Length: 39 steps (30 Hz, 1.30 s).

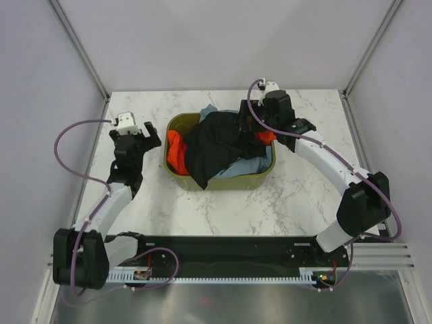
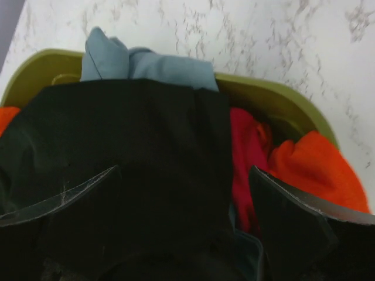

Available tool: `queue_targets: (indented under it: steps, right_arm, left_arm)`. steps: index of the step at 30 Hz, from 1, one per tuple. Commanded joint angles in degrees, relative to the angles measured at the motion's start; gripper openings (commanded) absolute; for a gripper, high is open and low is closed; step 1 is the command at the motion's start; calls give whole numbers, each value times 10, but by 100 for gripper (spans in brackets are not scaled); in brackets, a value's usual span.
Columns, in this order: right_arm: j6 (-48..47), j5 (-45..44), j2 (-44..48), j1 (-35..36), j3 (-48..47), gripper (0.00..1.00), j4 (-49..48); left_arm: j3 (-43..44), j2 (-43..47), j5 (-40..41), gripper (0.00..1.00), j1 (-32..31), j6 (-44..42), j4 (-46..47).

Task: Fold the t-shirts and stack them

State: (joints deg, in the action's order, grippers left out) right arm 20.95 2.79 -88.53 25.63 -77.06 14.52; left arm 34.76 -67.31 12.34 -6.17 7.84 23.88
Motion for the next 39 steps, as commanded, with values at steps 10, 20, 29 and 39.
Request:
queue_targets:
  steps: [10,20,29,39]
  right_arm:
    - [11,-45,3,80,-56,96,31]
    - [21,-41,35,112,-45,97,46]
    - [28,-58,25,150,-25,17,43]
    - [-72,-275,50,145,-301,0,137]
  left_arm:
    - [-49,135,54,100,-2,253,-188]
    - [-51,167,29,95,-2,254,-212]
    - [-51,186,21,83,-2,247,-225]
    - [-1,213,8,63,-2,242,-269]
